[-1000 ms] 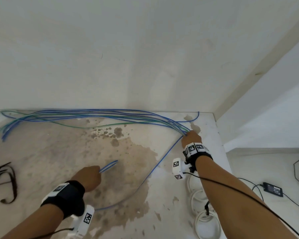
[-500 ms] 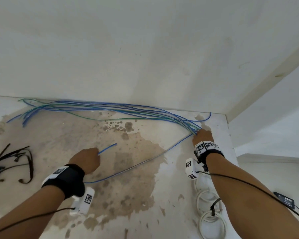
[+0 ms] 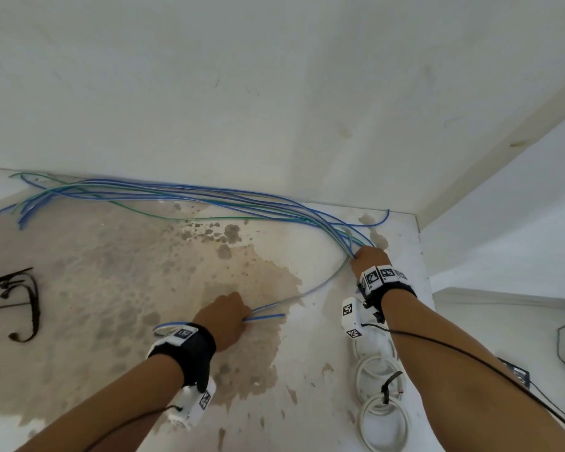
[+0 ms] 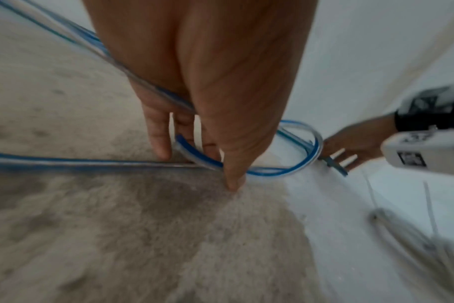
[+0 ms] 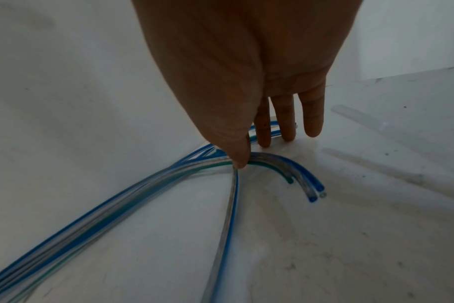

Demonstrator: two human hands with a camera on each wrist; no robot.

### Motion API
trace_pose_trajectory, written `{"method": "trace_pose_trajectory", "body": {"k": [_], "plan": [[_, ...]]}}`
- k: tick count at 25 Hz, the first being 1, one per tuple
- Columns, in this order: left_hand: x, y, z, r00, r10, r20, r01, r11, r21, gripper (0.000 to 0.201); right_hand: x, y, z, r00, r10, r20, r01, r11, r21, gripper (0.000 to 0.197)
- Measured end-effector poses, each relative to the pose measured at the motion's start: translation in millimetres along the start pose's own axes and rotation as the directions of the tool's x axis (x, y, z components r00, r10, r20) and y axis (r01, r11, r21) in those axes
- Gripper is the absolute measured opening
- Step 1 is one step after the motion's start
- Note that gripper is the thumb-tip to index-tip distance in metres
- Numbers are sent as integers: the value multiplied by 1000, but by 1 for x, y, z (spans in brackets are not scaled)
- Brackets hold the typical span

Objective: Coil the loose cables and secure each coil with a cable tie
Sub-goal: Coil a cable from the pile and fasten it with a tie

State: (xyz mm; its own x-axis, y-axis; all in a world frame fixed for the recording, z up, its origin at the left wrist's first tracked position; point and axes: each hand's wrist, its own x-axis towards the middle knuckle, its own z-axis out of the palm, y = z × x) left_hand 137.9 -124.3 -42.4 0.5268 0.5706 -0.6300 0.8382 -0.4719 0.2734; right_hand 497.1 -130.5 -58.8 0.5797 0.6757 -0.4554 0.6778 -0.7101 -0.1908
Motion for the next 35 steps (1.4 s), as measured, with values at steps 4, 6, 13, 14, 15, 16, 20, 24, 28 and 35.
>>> {"method": "trace_pose_trajectory", "body": {"k": [4,6,13,14,15,16,20,24,28,35], "plan": [[-7,3,-6,1000,-12,-24,15,992,123,26,2,4,-8,995,43,-90,-33,994,107,15],[-11,-8,-10,999,-31,-21,34,991,133,24,5,5,-16,982,99,-163,-68,980,188,19],[-36,-44,-20,997,76,-2,-76,995,65,18,-18,-18,-20,985,61,-162,-26,976,215,34],[-41,-46,-24,996,87,-24,-86,996,9,20,-30,-31,-23,988,-8,-155,39,979,200,31],[-47,-46,-30,996,85,-37,-88,992,-86,22,-46,-45,-27,986,-90,-144,117,974,194,29],[-54,-47,-38,997,72,-38,-79,970,-231,24,-67,-60,-30,979,-165,-120,191,949,251,27],[-82,-40,-67,994,92,-63,-110,709,-696,19,-175,-112,-22,866,-425,265,158,734,660,18],[-108,-47,-81,982,185,-27,-126,551,-825,20,-243,-151,8,785,-544,297,173,653,737,19],[-138,-83,-89,975,209,-76,-149,361,-921,19,-274,-194,20,873,-476,102,187,520,834,15],[-176,-144,-101,949,11,-314,-314,-9,-949,30,-327,-263,22,895,-433,112,60,365,929,17]]}}
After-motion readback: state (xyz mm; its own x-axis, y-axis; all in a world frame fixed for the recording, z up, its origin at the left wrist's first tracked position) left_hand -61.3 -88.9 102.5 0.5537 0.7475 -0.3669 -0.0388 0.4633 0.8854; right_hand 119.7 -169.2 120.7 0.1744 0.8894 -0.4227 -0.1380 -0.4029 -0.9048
